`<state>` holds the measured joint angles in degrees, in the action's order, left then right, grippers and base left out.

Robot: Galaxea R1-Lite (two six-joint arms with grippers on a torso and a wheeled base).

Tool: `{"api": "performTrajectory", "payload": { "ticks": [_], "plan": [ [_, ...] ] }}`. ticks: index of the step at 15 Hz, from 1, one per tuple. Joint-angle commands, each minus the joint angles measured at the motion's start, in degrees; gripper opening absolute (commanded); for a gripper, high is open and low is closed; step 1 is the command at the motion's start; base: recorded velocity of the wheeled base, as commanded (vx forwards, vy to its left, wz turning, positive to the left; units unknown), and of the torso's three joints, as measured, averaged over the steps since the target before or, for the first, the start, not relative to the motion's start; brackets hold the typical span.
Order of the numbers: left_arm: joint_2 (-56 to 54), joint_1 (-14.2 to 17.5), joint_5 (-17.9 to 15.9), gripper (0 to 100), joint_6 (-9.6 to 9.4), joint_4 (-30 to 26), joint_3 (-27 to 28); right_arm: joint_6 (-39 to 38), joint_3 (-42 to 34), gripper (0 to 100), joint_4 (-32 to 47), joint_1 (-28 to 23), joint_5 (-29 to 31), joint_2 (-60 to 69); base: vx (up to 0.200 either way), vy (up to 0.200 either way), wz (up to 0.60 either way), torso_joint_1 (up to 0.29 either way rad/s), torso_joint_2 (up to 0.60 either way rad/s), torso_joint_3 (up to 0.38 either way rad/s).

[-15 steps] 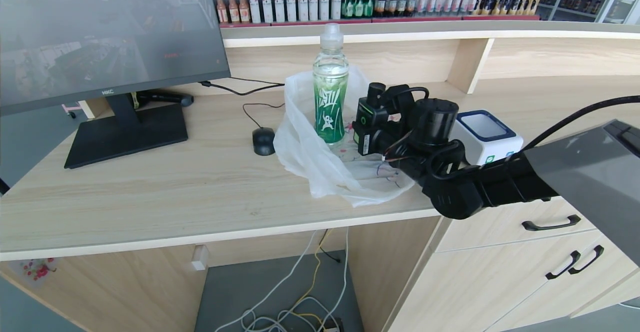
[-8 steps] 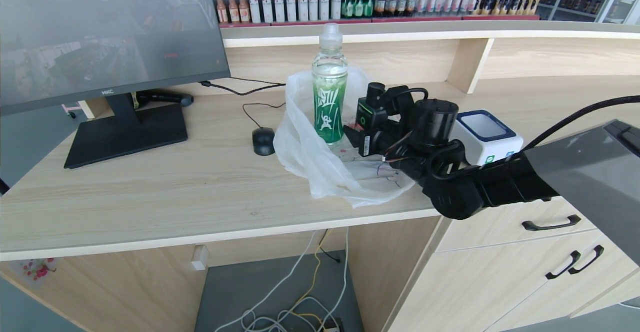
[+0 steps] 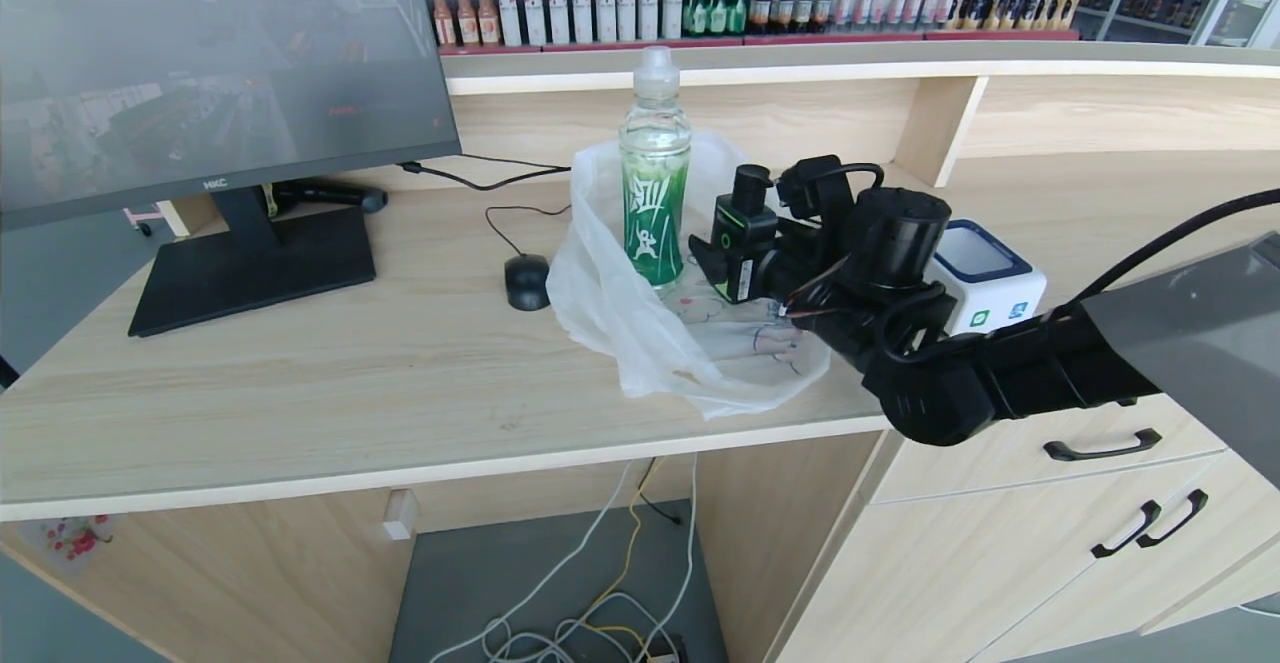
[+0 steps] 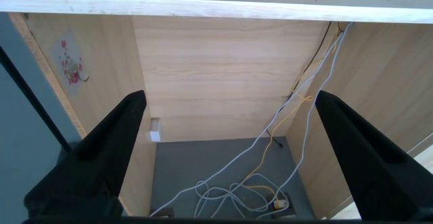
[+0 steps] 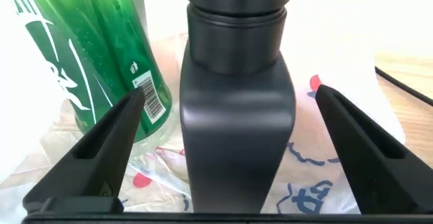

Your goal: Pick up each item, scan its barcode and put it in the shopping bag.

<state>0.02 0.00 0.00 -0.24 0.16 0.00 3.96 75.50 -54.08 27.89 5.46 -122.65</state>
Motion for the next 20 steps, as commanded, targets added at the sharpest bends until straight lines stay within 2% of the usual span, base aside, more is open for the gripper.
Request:
{"api": "performTrajectory", "payload": {
  "ticks": [1, 3, 9, 10, 12, 16, 18, 20],
  "plan": [
    [-0.02, 0.00, 0.00, 100, -0.02, 0.02, 0.00, -0.01, -1.32, 100, 0.02, 0.06, -0.01, 4.26, 0.000, 0.000, 0.00, 0.000, 0.00, 0.000],
    [-0.02, 0.00, 0.00, 100, -0.02, 0.02, 0.00, -0.09, -2.64, 100, -0.15, 0.23, -0.01, 7.51, 0.000, 0.000, 0.00, 0.000, 0.00, 0.000],
    [-0.02, 0.00, 0.00, 100, -0.02, 0.02, 0.00, -0.01, -16.43, 100, -5.25, -2.40, -0.01, 25.27, 0.000, 0.000, 0.00, 0.000, 0.00, 0.000],
    [-0.02, 0.00, 0.00, 100, -0.02, 0.02, 0.00, -0.18, -21.27, 100, -5.42, -4.60, -0.36, 30.89, 0.000, 0.000, 0.00, 0.000, 0.00, 0.000],
    [-0.02, 0.00, 0.00, 100, -0.02, 0.02, 0.00, -0.62, -29.44, 100, -5.42, -5.22, -0.28, 39.07, 0.000, 0.000, 0.00, 0.000, 0.00, 0.000],
    [-0.02, 0.00, 0.00, 100, -0.02, 0.02, 0.00, -0.36, -53.44, 100, -5.34, -5.39, 0.08, 58.14, 0.000, 0.000, 0.00, 0.000, 0.00, 0.000],
    [-0.02, 0.00, 0.00, 100, -0.11, 0.02, 0.00, -0.18, -63.10, 100, -4.19, -5.57, 3.15, 67.10, 0.000, 0.000, 0.00, 0.000, 0.00, 0.000],
    [-0.02, 0.00, 0.00, 100, -0.02, 0.02, 0.00, -0.01, -69.26, 100, -1.65, -5.57, 6.49, 74.57, 0.000, 0.000, 0.00, 0.000, 0.00, 0.000]
  ]
}}
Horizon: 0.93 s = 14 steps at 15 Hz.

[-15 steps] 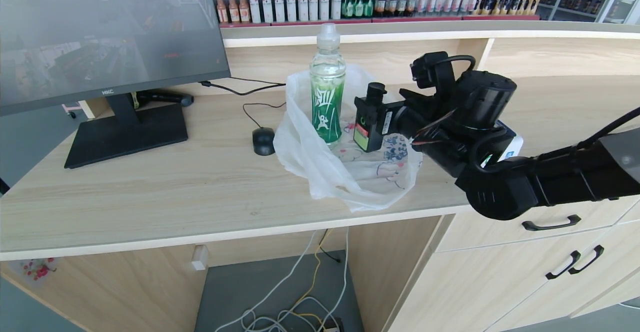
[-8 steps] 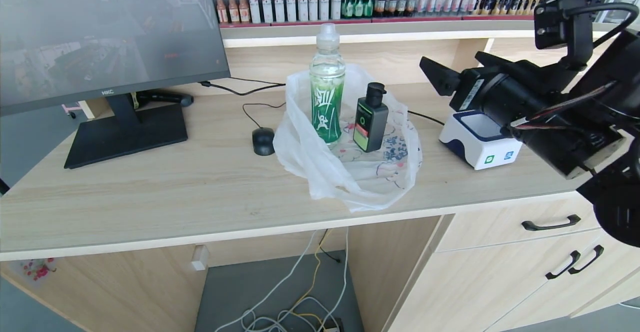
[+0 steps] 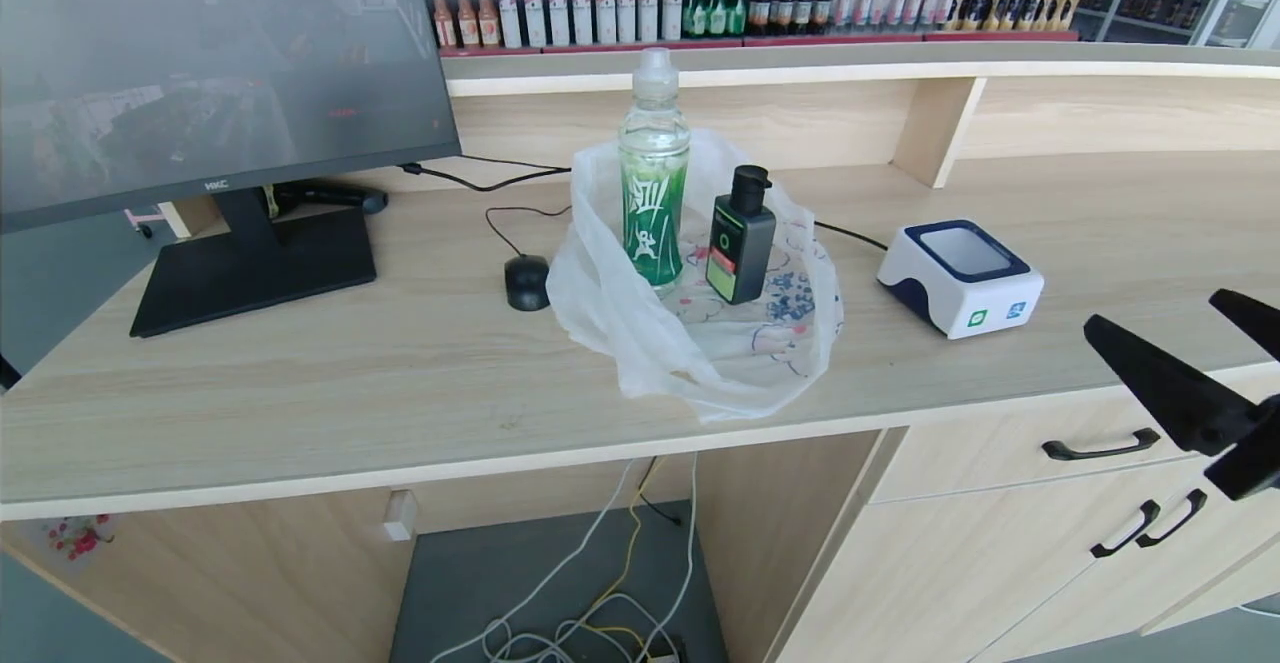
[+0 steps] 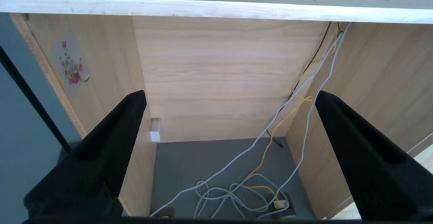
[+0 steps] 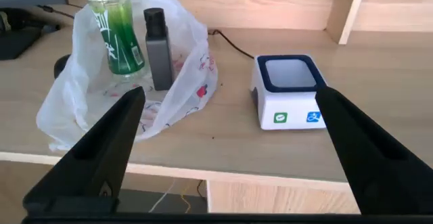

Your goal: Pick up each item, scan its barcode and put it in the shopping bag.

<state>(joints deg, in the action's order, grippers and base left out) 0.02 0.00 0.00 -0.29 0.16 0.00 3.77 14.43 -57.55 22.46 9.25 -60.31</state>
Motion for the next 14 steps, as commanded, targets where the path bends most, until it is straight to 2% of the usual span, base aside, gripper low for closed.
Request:
{"api": "performTrajectory", "payload": {
  "ticks": [1, 2, 4, 5, 6, 9, 11, 14],
  "plan": [
    [-0.02, 0.00, 0.00, 100, 0.03, 0.02, 0.00, 0.72, -10.74, 100, 4.11, -0.13, 3.32, 16.27, 0.000, 0.000, 0.00, 0.000, 0.00, 0.000],
    [-0.02, 0.00, 0.00, 100, 0.03, 0.02, 0.00, 0.98, -12.50, 100, 7.81, -0.13, 3.32, 20.93, 0.000, 0.000, 0.00, 0.000, 0.00, 0.000],
    [-0.02, 0.00, 0.00, 100, 0.03, 0.02, 0.00, 0.89, -12.94, 100, 20.20, 0.04, 2.70, 30.51, 0.000, 0.000, 0.00, 0.000, 0.00, 0.000],
    [-0.02, 0.00, 0.00, 100, 0.03, 0.02, 0.00, 0.80, -13.03, 100, 23.27, 0.31, 2.52, 32.88, 0.000, 0.000, 0.00, 0.000, 0.00, 0.000],
    [-0.02, 0.00, 0.00, 100, 0.03, 0.02, 0.00, 0.80, -13.55, 100, 35.58, 1.10, 0.15, 42.11, 0.000, 0.000, 0.00, 0.000, 0.00, 0.000],
    [-0.02, 0.00, 0.00, 100, 0.03, 0.02, 0.00, 1.51, -12.94, 100, 55.79, 1.10, -1.25, 57.76, 0.000, 0.000, 0.00, 0.000, 0.00, 0.000],
    [-0.02, 0.00, 0.00, 100, 0.03, 0.02, 0.00, 1.51, -12.06, 100, 59.13, 0.84, -1.34, 59.96, 0.000, 0.000, 0.00, 0.000, 0.00, 0.000],
    [-0.02, 0.00, 0.00, 100, 0.03, 0.02, 0.00, 0.19, -12.06, 100, 59.22, 0.57, -0.99, 58.02, 0.000, 0.000, 0.00, 0.000, 0.00, 0.000]
  ]
}}
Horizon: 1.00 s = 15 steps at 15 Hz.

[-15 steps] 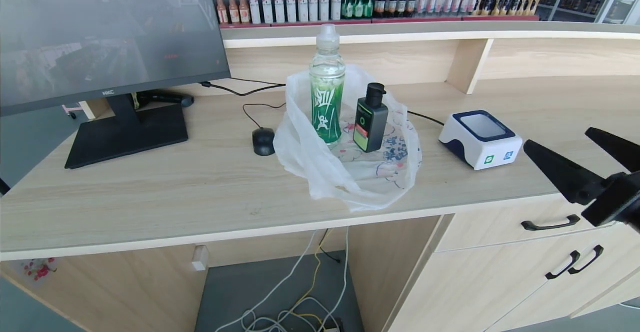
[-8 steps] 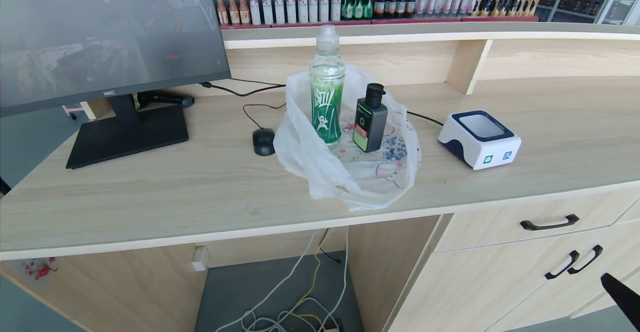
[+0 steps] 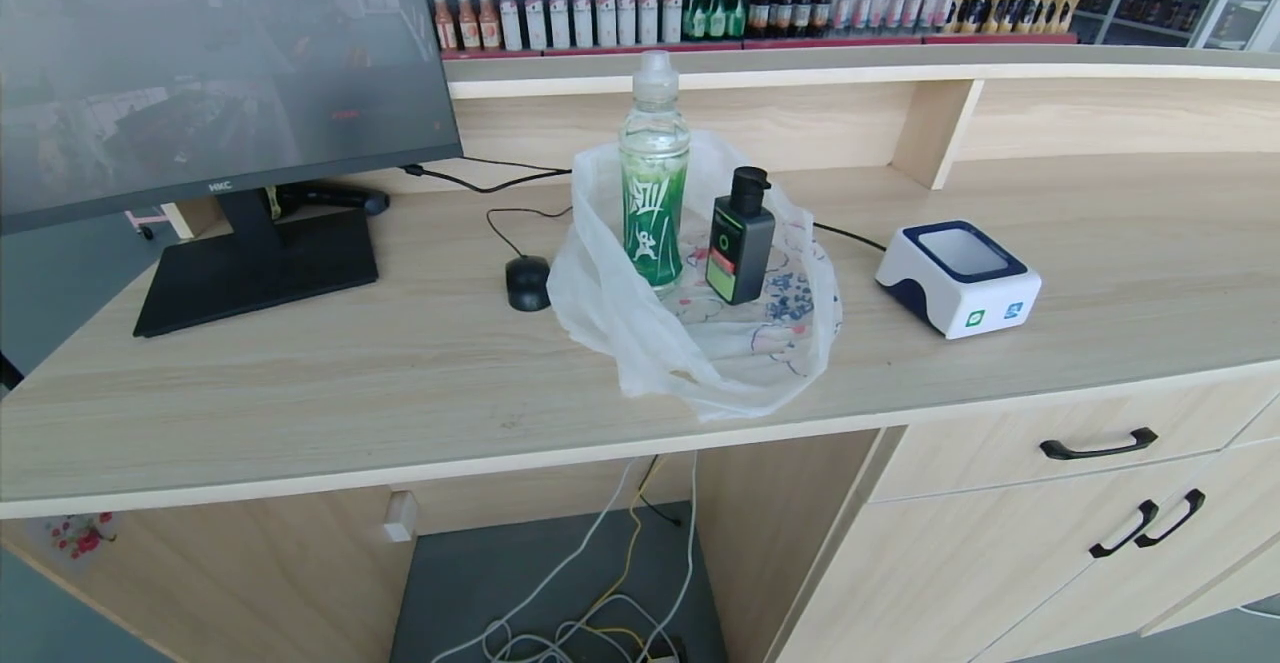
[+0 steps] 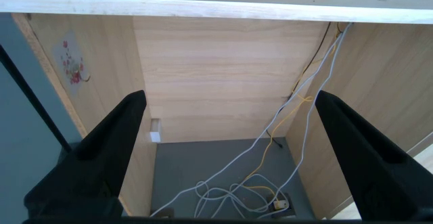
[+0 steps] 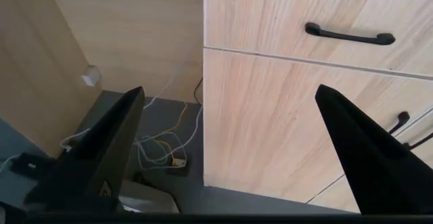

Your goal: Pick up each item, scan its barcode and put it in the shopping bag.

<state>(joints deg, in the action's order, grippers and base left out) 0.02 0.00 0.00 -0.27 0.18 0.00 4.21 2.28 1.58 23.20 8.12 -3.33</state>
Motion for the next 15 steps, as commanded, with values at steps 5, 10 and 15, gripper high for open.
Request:
{"api": "performTrajectory", "payload": {
  "ticks": [5, 10, 15],
  "plan": [
    [-0.02, 0.00, 0.00, 100, 0.00, -0.01, 0.00, 0.54, 0.18, 100, 0.09, -16.26, 1.99, -5.29, 0.000, 0.000, 0.00, 0.000, 0.00, 0.000],
    [-0.02, 0.00, 0.00, 100, 0.18, -0.01, 0.00, -2.80, 0.01, 100, 0.09, -26.45, 1.37, -1.42, 0.000, 0.000, 0.00, 0.000, 0.00, 0.000],
    [-0.02, 0.00, 0.00, 100, 0.27, -0.01, 0.00, -0.60, -2.19, 100, -1.67, -23.73, -8.82, 0.95, 0.000, 0.000, 0.00, 0.000, 0.00, 0.000]
  ]
}}
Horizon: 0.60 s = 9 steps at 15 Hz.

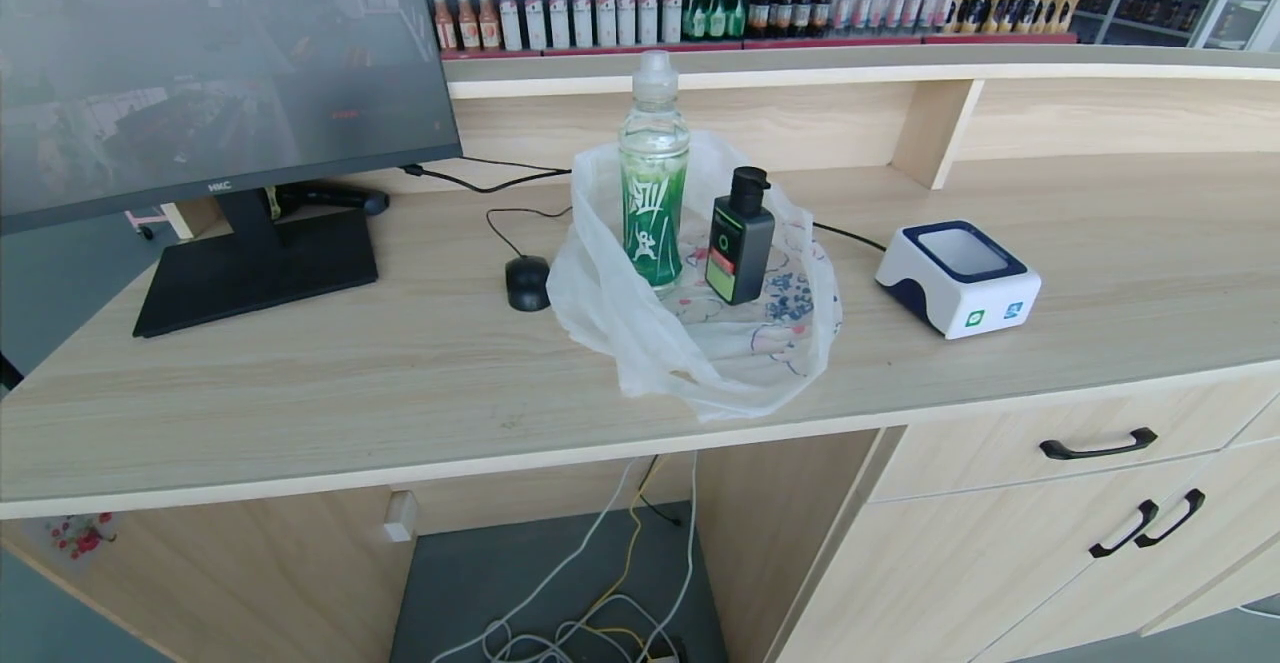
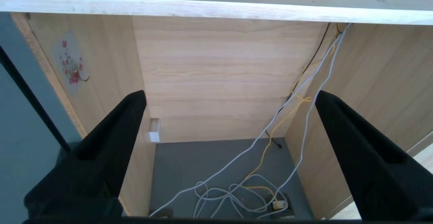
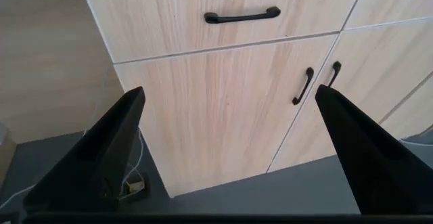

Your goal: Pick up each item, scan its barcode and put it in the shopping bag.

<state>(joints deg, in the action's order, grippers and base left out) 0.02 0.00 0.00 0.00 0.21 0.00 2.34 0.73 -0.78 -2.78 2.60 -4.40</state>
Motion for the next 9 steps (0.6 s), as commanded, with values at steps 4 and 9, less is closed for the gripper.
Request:
{"api": "performTrajectory", "payload": {
  "ticks": [4, 9],
  "plan": [
    [-0.02, 0.00, 0.00, 100, -0.09, -0.03, 0.00, -1.99, -0.64, 100, 0.87, 3.13, -2.60, 4.40, 0.000, 0.000, 0.00, 0.000, 0.00, 0.000],
    [-0.02, 0.00, 0.00, 100, -0.09, -0.03, 0.00, -1.55, -0.73, 100, 0.78, 3.13, -2.51, 4.40, -0.040, 0.000, 0.00, 0.000, 0.00, 0.000]
  ]
}}
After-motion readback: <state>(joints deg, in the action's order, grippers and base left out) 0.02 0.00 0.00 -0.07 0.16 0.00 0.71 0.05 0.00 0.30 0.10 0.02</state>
